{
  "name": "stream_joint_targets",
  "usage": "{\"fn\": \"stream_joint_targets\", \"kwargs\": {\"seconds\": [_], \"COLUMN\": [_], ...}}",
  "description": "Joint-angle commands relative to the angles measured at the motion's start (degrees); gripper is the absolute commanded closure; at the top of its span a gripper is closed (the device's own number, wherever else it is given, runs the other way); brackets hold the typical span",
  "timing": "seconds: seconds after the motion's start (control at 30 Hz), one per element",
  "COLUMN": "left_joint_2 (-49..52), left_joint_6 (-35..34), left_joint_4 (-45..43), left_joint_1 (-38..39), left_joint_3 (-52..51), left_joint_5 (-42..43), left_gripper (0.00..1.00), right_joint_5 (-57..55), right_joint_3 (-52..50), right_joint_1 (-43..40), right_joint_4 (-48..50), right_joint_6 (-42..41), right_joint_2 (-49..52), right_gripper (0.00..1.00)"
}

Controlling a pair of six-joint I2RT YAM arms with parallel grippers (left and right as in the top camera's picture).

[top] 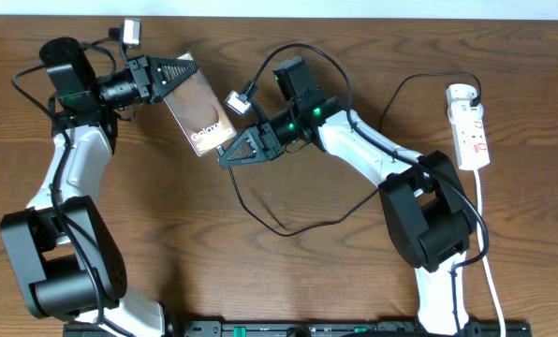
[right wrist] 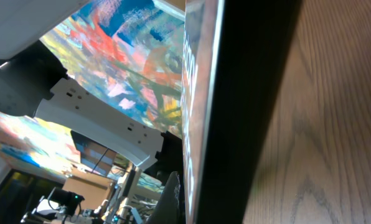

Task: Plug charger to phone and switch on socket
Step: 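Push the USB-C plug into the phone's port with the right gripper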

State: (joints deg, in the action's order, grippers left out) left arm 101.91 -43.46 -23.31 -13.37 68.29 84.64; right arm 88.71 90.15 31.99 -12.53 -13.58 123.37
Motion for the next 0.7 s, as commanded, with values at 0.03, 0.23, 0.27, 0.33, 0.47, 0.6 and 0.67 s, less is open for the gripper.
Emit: {"fn": "stream_joint_targets", "kwargs": {"seconds": [0.03, 0.23, 0.27, 0.33, 0.47, 0.6, 0.67], "left_joint_2": [-0.3, -0.3, -0.3, -0.3, -0.3, -0.3, -0.3], "left_joint_6": [2.3, 2.3, 2.3, 2.3, 2.8, 2.8, 2.8], "left_joint_4": [0.6, 1.4, 1.4, 1.4, 1.4, 1.4, 1.4], "left_joint_1": [2.5, 2.5, 2.5, 2.6, 3.1, 3.8, 3.8], "left_joint_3": [-0.5, -0.6, -0.6, -0.6, -0.6, -0.6, -0.6], "left_joint_5": [5.6, 5.5, 5.5, 5.5, 5.5, 5.5, 5.5], "left_gripper": [0.93, 0.93, 0.93, 0.93, 0.93, 0.93, 0.93], "right_joint_5": [0.6, 0.3, 0.3, 0.3, 0.3, 0.3, 0.3], "right_joint_3": [1.9, 1.9, 1.9, 1.9, 1.9, 1.9, 1.9], "right_joint_1": [-1.3, -2.0, -2.1, -2.3, -2.3, -2.3, -2.3], "right_joint_4": [1.6, 1.6, 1.6, 1.6, 1.6, 1.6, 1.6], "right_joint_6": [1.9, 1.9, 1.9, 1.9, 1.9, 1.9, 1.9], "right_joint_2": [-0.8, -0.8, -0.8, -0.8, -0.8, -0.8, -0.8], "right_gripper": [0.99, 0.99, 0.99, 0.99, 0.99, 0.99, 0.99]}}
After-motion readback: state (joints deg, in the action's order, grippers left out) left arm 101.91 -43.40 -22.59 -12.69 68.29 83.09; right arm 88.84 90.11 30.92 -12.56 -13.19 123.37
